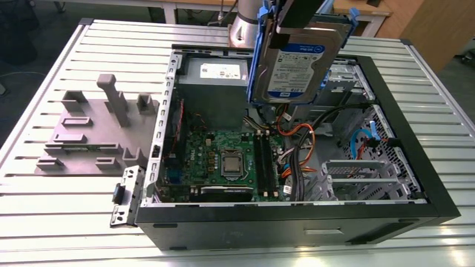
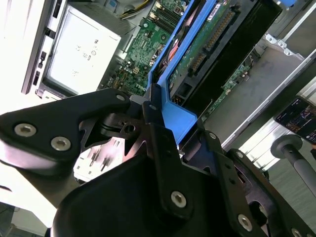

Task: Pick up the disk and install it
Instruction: 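Insert the disk into the insertion slot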

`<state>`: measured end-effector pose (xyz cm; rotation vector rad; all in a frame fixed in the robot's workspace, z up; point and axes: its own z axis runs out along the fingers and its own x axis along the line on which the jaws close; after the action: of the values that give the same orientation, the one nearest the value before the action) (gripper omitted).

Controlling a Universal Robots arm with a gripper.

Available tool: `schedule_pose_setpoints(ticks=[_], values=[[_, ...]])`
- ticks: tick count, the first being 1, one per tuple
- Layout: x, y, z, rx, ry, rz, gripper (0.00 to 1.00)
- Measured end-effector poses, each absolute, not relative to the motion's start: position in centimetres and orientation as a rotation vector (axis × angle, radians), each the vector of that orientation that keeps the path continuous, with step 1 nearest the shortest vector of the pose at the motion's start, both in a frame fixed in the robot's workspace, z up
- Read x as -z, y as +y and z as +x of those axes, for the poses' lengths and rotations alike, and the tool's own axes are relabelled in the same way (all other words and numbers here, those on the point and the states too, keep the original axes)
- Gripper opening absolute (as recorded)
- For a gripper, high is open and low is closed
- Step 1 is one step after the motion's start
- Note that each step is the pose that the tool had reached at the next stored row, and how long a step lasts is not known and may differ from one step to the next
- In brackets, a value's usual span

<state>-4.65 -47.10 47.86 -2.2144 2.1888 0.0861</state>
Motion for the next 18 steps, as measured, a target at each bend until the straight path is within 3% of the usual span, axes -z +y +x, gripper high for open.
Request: schedule_pose_setpoints(ticks=[18], values=[[-47.6,-50.7,-4.6,-0.086,2.189,-2.214,0.37]])
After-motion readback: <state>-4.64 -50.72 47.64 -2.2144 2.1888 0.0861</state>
